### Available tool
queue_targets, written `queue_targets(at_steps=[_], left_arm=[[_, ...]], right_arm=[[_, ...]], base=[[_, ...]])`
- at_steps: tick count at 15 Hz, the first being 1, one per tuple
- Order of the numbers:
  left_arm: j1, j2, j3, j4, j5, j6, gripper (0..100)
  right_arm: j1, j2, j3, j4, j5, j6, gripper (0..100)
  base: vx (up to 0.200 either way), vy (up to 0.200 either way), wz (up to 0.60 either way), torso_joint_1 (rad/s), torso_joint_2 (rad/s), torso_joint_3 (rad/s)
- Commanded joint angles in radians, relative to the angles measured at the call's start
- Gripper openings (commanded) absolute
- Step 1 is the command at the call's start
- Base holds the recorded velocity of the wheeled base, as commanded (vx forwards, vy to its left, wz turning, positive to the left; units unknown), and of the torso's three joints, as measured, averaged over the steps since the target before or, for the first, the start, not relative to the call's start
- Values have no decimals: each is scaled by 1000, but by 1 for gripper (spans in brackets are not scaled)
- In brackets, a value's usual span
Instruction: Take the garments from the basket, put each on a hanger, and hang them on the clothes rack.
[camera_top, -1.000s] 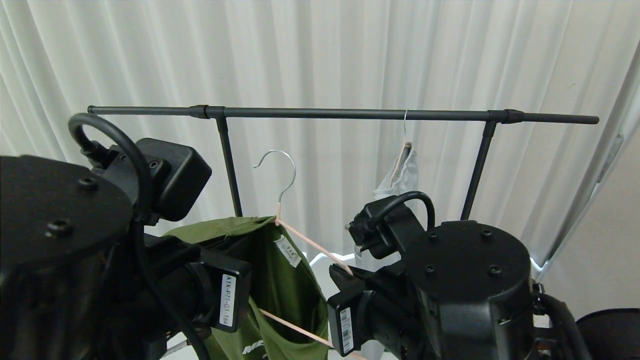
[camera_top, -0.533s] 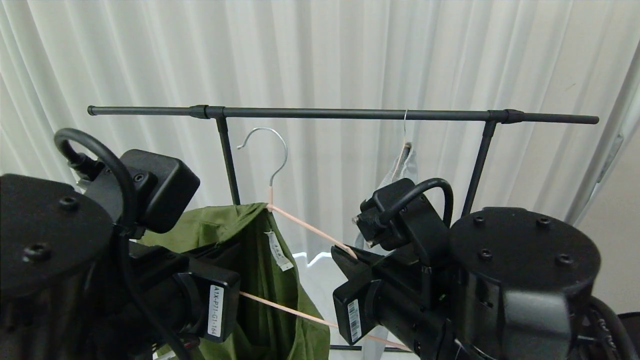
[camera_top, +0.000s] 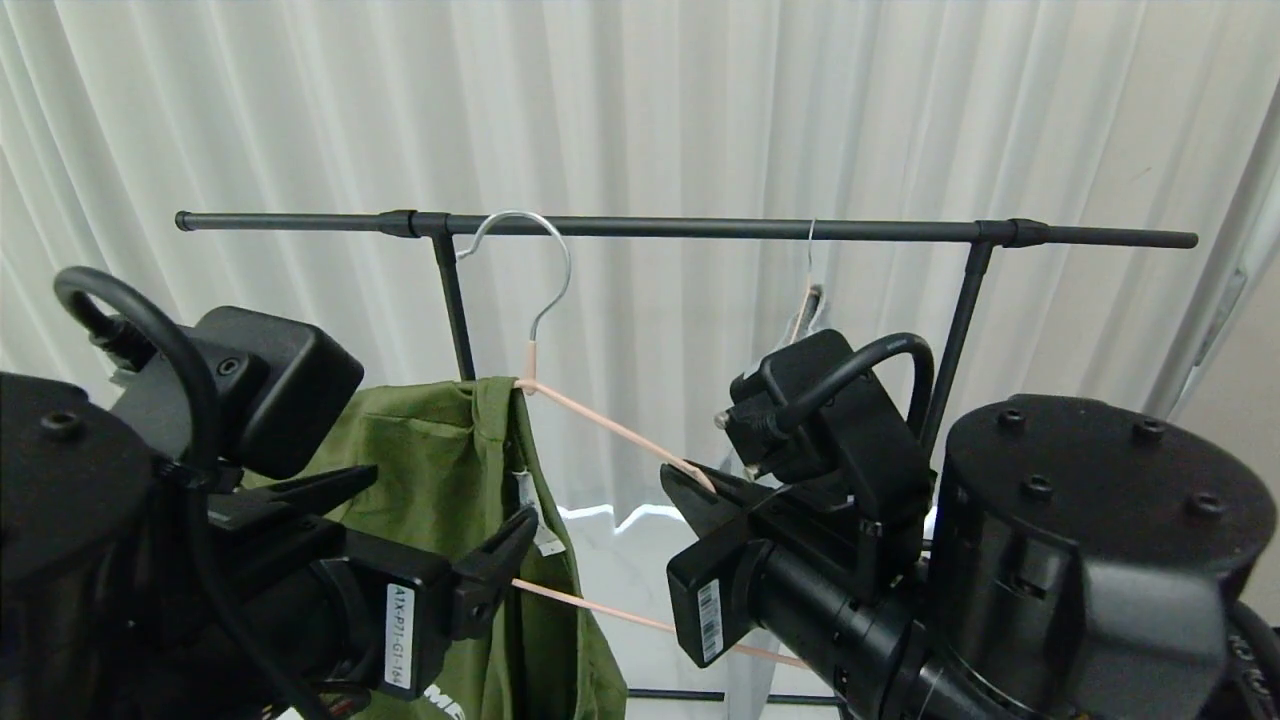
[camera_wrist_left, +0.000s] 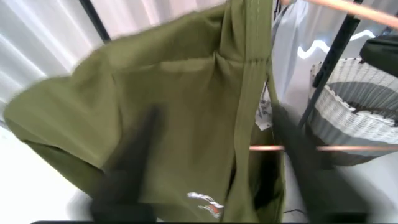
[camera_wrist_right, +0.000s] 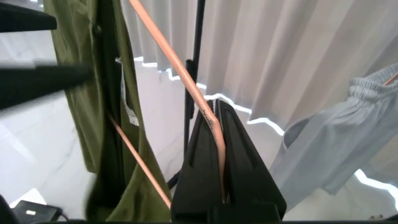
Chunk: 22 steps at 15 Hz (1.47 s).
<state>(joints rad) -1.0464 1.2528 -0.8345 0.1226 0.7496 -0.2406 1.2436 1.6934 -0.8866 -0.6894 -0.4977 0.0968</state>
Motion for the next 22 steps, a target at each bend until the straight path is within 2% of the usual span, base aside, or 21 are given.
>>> queue_targets(at_steps=[1,4,7,9,10,12,14,15,18,22], left_arm=[[-3,-26,11,0,-1,0,100],[-9,-110,75,0,-3,21,100],[-9,-248,135,0,-52,132,100],[23,-357,143,2,-282,221,100],[72,-369,144,3,-365,250,100],[178,-352,144,0,-472,342,100],[240,-325,140,0,-578,400,100],[246,-319,147,0,-612,423,100],[249,-296,161,0,-691,431,100],[249,-273,183,0,-714,445,100]], right_arm=[[-1,-9,0,-7,-16,-5,0],[-12,-24,8,-7,-39,-6,0],[-24,-49,57,-12,-39,-23,0],[-24,-66,140,-95,-36,-54,0],[-24,-75,184,-134,-33,-75,0],[-13,-103,265,-190,-32,-100,0],[10,-138,327,-205,-30,-104,0],[20,-152,354,-213,-30,-106,0],[48,-184,440,-231,-18,-129,0],[109,-209,502,-245,-1,-131,0]], base=[[0,0,0,0,0,0],[0,0,0,0,0,0],[0,0,0,0,0,0],[0,0,0,0,0,0],[0,0,0,0,0,0],[0,0,0,0,0,0],[0,0,0,0,0,0],[0,0,0,0,0,0],[0,0,0,0,0,0],[0,0,0,0,0,0]])
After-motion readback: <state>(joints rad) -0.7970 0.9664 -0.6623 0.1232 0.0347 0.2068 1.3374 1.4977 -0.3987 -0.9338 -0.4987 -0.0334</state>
